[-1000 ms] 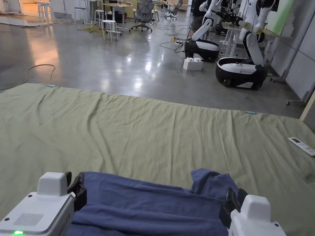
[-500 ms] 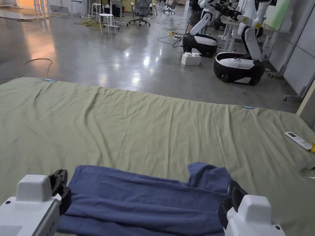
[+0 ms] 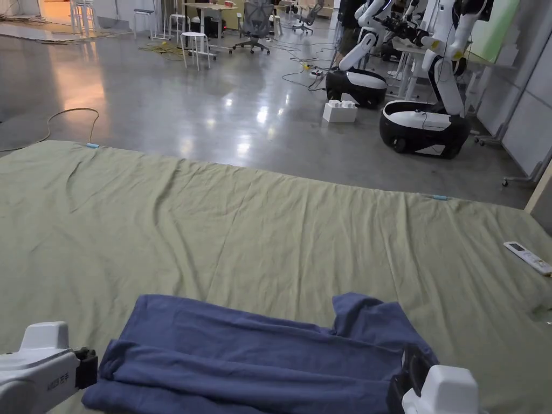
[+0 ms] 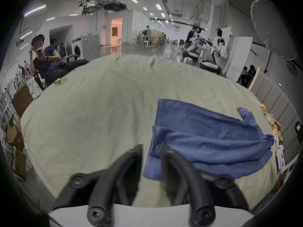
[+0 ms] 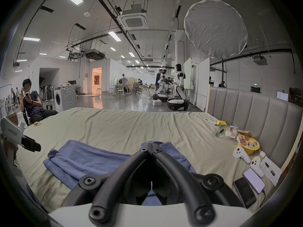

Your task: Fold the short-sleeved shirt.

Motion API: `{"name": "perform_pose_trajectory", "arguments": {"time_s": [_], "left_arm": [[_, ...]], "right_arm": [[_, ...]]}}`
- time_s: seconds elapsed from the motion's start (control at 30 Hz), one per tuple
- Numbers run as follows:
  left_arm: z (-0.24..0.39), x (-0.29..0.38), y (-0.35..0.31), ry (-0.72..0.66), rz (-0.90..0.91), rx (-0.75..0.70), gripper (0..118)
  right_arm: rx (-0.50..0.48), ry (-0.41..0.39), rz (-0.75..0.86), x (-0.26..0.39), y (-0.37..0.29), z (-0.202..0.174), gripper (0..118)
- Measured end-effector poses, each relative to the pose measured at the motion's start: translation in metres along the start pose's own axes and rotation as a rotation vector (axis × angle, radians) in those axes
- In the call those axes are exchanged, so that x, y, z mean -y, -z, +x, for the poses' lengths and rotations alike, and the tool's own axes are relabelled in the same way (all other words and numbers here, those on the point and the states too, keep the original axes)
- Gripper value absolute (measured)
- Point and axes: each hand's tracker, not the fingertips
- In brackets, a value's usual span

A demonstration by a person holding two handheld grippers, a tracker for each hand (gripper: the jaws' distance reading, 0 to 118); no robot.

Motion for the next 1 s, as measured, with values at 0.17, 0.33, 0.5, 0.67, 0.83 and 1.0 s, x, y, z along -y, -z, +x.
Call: {"name": "perform_pose_trajectory", "arguments": {"time_s": [0.17, 0.33, 0.5, 0.67, 0.83, 1.0], "left_arm": [[0.002, -0.001, 0.037, 0.046, -0.180, 0.033, 63], [0.006, 0.016, 0.066, 0.090, -0.320, -0.015, 63], [0.007, 0.018, 0.062, 0.098, -0.309, -0.036, 62], [0.006, 0.024, 0.053, 0.088, -0.276, -0.018, 24], [0.004, 0.028, 0.055, 0.088, -0.260, 0.014, 8], [0.004, 0.029, 0.047, 0.094, -0.233, 0.021, 6]], "right_arm": [[0.001, -0.011, -0.029, 0.006, 0.003, 0.003, 0], [0.012, -0.010, -0.059, 0.012, 0.004, 0.007, 0], [0.025, 0.002, -0.086, 0.020, 0.005, 0.013, 0], [0.032, 0.039, -0.151, 0.031, 0.012, 0.019, 1], [0.095, 0.023, -0.274, 0.042, 0.024, 0.032, 28], [0.100, 0.068, -0.464, 0.058, 0.050, 0.059, 58]]}}
